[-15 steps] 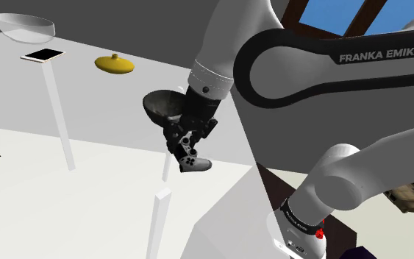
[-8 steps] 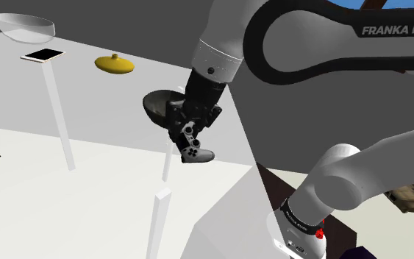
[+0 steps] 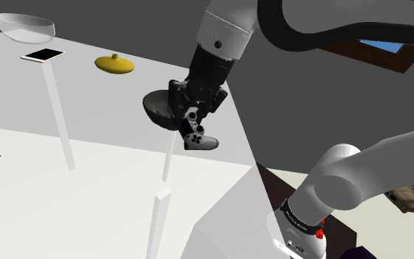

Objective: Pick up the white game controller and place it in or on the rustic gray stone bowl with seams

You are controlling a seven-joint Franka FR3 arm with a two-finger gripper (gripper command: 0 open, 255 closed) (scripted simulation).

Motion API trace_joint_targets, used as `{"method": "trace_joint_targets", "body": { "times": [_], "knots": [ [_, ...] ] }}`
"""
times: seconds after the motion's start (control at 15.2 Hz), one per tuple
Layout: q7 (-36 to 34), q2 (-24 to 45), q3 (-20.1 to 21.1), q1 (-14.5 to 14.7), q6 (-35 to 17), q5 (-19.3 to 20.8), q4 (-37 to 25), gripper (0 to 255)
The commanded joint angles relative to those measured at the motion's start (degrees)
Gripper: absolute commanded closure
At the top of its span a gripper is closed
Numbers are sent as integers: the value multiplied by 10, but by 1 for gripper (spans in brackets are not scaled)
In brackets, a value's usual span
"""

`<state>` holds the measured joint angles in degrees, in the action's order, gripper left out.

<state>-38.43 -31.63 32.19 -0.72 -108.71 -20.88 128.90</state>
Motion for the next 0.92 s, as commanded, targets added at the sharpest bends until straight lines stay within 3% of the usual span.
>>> {"method": "trace_joint_targets", "body": {
  "times": [0.0, 0.66, 0.86],
  "knots": [
    [-2, 0, -3, -1, 14, 3, -15, 255],
    [-12, 8, -16, -8, 83, 16, -91, 255],
    [9, 53, -24, -28, 75, 37, -120, 255]
  ]
}}
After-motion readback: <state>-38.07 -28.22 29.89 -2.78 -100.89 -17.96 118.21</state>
